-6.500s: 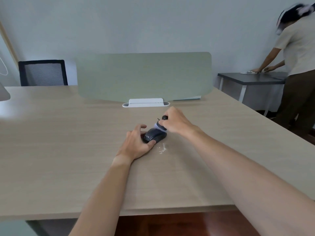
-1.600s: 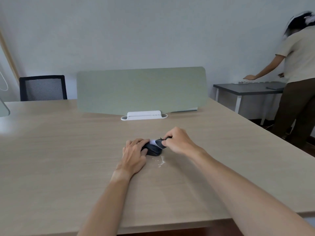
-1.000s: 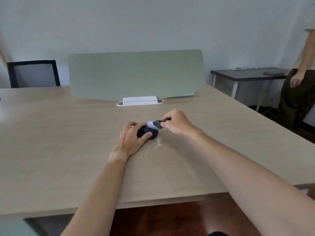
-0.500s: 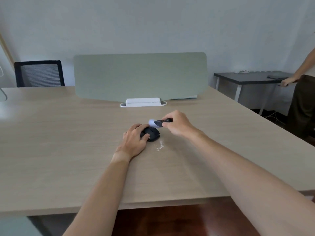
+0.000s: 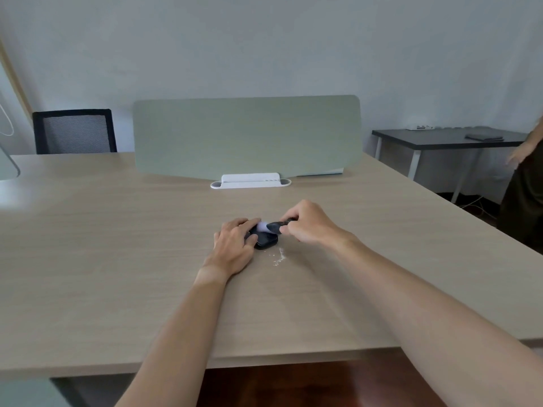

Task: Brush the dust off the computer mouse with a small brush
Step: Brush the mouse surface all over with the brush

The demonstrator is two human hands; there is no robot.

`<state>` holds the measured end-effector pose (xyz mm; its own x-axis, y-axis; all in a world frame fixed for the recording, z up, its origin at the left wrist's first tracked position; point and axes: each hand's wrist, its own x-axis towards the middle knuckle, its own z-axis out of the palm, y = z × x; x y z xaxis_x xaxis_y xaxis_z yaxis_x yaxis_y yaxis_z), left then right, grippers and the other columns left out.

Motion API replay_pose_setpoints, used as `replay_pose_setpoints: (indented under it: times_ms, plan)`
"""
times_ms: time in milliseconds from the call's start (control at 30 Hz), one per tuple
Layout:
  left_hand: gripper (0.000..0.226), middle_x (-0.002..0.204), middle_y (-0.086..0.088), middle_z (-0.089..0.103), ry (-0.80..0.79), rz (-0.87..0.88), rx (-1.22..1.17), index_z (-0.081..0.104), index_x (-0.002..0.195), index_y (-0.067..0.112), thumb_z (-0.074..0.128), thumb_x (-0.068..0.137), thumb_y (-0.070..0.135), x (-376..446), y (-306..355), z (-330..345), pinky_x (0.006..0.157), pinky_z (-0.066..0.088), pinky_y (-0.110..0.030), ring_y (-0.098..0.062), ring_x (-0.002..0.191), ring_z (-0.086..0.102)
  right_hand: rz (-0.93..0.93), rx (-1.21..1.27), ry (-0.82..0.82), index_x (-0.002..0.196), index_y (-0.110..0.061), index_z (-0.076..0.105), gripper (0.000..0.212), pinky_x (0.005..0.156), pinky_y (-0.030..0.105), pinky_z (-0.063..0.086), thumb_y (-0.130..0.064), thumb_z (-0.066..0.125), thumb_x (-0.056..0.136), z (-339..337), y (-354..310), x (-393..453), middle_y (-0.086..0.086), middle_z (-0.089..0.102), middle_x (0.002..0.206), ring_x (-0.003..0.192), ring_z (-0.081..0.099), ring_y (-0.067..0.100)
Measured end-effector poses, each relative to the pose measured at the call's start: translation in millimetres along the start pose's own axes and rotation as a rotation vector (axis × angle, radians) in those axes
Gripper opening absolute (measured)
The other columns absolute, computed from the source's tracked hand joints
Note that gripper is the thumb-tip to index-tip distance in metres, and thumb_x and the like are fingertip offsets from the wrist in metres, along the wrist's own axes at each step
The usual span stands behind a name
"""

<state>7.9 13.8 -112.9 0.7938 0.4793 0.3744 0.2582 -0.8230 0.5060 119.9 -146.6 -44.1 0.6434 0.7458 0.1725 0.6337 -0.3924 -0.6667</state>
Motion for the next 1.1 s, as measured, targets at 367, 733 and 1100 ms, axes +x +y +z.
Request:
replay_pose_setpoints:
  times_ms: [367, 733, 1100]
  plan:
    - [0.056, 0.123, 0.004, 0.061, -0.015, 0.061, -0.034, 0.055, 0.122, 0.026, 0.039, 0.073, 0.004, -0.2, 2.3, -4.2, 0.092, 0.038, -0.037, -0.025, 0.116, 0.053, -0.132, -0.087, -0.016, 0.085, -0.008, 0.078, 0.016, 0.057, 0.028, 0.035, -0.008, 0.063, 0.079, -1.2, -12.3, -0.5, 0.013, 0.065, 0.070, 0.064, 0.042, 0.015]
    - [0.036, 0.131, -0.004, 0.049, 0.035, 0.010, 0.021, 0.050, 0.117, 0.015, 0.049, 0.082, 0.006, 0.1, 1.5, 1.0, 0.092, 0.028, -0.035, -0.029, 0.121, 0.044, -0.198, -0.149, 0.041, 0.066, 0.003, 0.046, 0.028, 0.057, 0.033, 0.023, -0.014, 0.059, 0.085, 1.2, -12.6, 2.1, 0.006, 0.033, 0.063, 0.064, 0.024, 0.020]
    - [0.027, 0.119, -0.004, 0.056, 0.023, 0.015, -0.058, 0.049, 0.111, 0.014, 0.052, 0.084, 0.010, -5.5, 8.7, -6.2, 0.100, 0.038, -0.042, -0.027, 0.111, 0.052, -0.036, -0.037, 0.090, 0.057, -0.011, 0.037, 0.027, 0.055, 0.033, 0.019, -0.005, 0.054, 0.076, -0.4, -12.0, 5.0, 0.007, 0.028, 0.061, 0.059, 0.022, 0.020]
